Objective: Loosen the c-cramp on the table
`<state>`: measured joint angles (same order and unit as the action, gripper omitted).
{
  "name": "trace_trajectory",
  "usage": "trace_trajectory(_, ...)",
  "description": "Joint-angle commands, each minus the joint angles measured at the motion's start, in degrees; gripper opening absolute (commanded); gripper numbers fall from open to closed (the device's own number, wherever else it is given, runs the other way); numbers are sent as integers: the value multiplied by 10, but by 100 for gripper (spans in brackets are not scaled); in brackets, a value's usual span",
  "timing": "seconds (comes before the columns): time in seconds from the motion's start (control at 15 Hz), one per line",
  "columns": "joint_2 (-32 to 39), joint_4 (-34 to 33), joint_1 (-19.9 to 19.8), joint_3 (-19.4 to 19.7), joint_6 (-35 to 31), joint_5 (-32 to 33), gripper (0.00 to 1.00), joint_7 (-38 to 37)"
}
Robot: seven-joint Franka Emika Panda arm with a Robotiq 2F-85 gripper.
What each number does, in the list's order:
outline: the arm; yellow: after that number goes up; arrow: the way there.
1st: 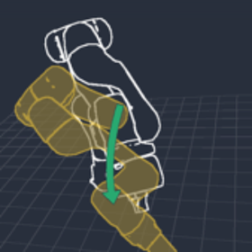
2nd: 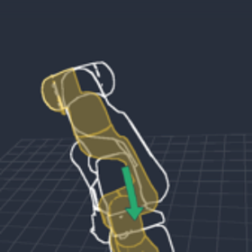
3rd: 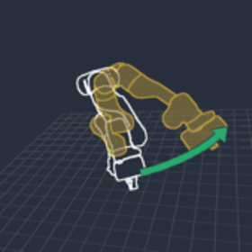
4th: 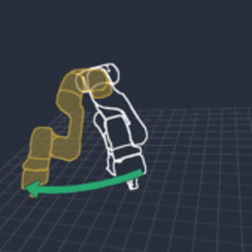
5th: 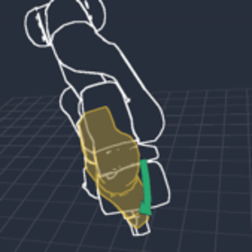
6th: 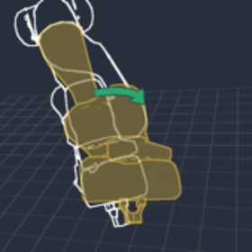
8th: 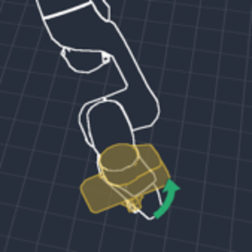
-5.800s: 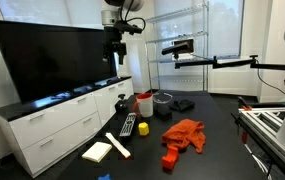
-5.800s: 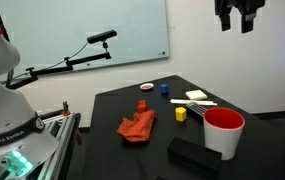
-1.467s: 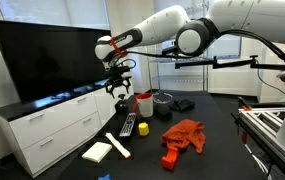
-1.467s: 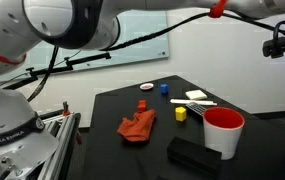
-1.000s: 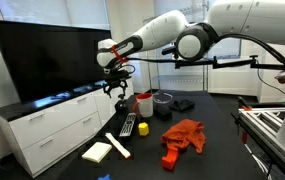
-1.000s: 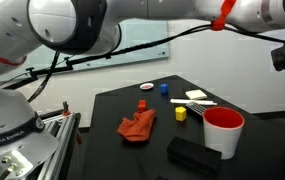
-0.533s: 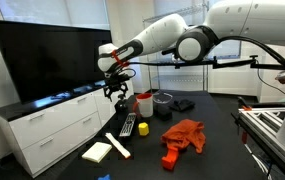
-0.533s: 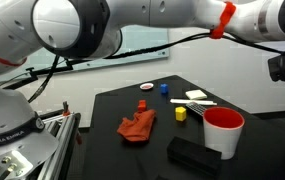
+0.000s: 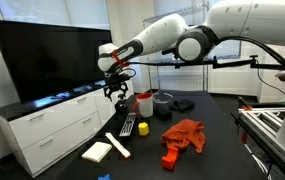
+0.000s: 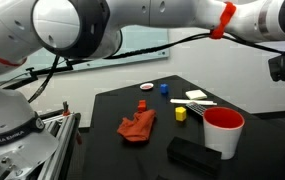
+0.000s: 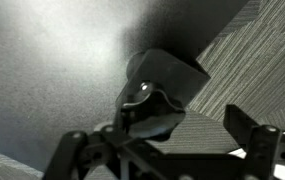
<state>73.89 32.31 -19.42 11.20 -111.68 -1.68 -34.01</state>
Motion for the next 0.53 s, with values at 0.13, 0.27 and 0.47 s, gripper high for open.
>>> trace_trajectory(0.13,-16,-2,1,8,1,5,100,3)
trace_trajectory(0.27,-17,-1,2,10,5,6,100,3)
trace_trajectory(0.47,-16,0,3,11,7,6,100,2)
